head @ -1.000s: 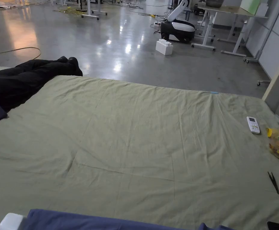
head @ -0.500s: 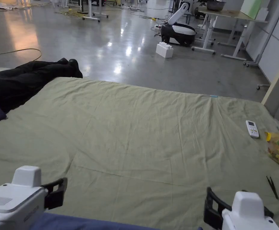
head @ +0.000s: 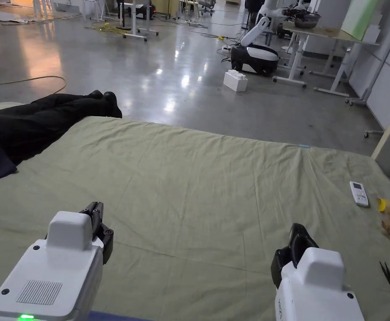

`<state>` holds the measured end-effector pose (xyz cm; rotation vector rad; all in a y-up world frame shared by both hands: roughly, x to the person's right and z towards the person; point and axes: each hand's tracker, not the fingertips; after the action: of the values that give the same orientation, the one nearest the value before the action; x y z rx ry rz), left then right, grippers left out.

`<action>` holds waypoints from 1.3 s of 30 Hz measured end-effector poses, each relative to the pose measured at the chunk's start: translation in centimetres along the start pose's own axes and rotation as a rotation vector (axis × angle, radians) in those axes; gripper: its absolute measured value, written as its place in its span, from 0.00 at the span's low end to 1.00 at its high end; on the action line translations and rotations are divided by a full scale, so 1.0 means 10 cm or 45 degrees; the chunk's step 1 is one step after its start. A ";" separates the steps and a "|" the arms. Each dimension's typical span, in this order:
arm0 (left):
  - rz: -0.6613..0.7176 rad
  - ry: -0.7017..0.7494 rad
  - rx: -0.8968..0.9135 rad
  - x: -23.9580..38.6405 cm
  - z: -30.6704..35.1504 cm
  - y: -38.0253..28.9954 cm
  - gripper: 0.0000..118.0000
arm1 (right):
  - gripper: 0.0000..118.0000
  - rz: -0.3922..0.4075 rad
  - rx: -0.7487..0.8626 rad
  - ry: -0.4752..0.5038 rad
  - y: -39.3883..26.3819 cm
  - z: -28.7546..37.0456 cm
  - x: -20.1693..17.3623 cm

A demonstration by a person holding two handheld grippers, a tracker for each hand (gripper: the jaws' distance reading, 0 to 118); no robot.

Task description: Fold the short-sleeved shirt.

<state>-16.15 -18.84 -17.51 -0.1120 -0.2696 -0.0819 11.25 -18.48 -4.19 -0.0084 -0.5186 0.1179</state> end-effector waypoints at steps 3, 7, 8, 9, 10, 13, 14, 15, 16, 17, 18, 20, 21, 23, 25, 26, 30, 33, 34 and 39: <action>0.009 0.015 0.013 -0.07 0.03 0.06 0.02 | 0.02 -0.005 0.007 0.013 0.00 0.02 -0.01; -0.001 0.008 0.001 -0.29 0.06 0.07 0.02 | 0.02 0.013 -0.001 0.047 0.01 0.00 -0.03; -0.013 0.007 -0.019 -0.36 0.06 0.06 0.02 | 0.02 0.010 -0.003 0.057 0.01 0.00 -0.03; -0.018 0.001 -0.055 -0.46 0.04 0.04 0.02 | 0.02 0.019 -0.011 0.063 0.01 -0.02 -0.04; -0.005 -0.014 -0.112 -0.58 0.02 0.02 0.02 | 0.02 0.028 -0.017 0.069 0.00 -0.03 -0.05; 0.059 -0.096 -0.332 -0.95 -0.10 -0.11 0.02 | 0.02 0.054 -0.030 0.090 -0.02 -0.04 -0.06; 0.080 -0.112 -0.416 -1.07 -0.15 -0.18 0.03 | 0.02 0.059 -0.033 0.097 -0.02 -0.04 -0.06; 0.120 -0.115 -0.491 -1.20 -0.20 -0.28 0.03 | 0.02 0.065 -0.037 0.104 -0.03 -0.05 -0.07; 0.132 -0.161 -0.626 -1.30 -0.26 -0.37 0.03 | 0.02 0.074 -0.046 0.108 -0.04 -0.05 -0.07; 0.162 -0.173 -0.706 -1.42 -0.32 -0.47 0.03 | 0.02 0.080 -0.052 0.111 -0.06 -0.06 -0.08; 0.195 -0.196 -0.763 -1.52 -0.38 -0.60 0.04 | 0.02 0.084 -0.059 0.113 -0.08 -0.07 -0.08; 0.245 -0.256 -0.865 -1.69 -0.47 -0.84 0.30 | 0.02 0.095 -0.085 0.119 -0.11 -0.09 -0.09; 0.261 -0.268 -0.918 -1.75 -0.52 -0.94 0.51 | 0.02 0.093 -0.084 0.118 -0.12 -0.08 -0.08; 0.366 -0.330 -1.058 -1.88 -0.63 -1.18 0.87 | 0.02 0.102 -0.107 0.117 -0.15 -0.08 -0.09; 0.499 -0.384 -1.160 -1.98 -0.71 -1.40 0.89 | 0.02 0.114 -0.126 0.119 -0.22 -0.08 -0.08; 0.568 -0.442 -1.178 -2.02 -0.74 -1.49 0.89 | 0.02 0.117 -0.130 0.119 -0.23 -0.08 -0.07; 0.790 -0.557 -1.301 -2.13 -0.87 -1.88 0.89 | 0.02 0.133 -0.149 0.111 -0.26 -0.06 -0.03; 0.825 -0.604 -1.329 -2.11 -0.85 -2.05 0.89 | 0.02 0.134 -0.167 0.103 -0.29 -0.06 0.01; 0.836 -0.655 -1.253 -2.12 -0.84 -2.04 0.89 | 0.02 0.135 -0.169 0.099 -0.30 -0.06 0.02; 1.045 -0.831 -1.281 -2.00 -0.73 -2.01 0.89 | 0.02 0.143 -0.173 0.092 -0.35 -0.03 0.05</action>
<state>-35.36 -38.28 -27.95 -1.2504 -0.7954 0.6611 12.21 -21.85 -4.08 -0.1742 -0.4533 0.1912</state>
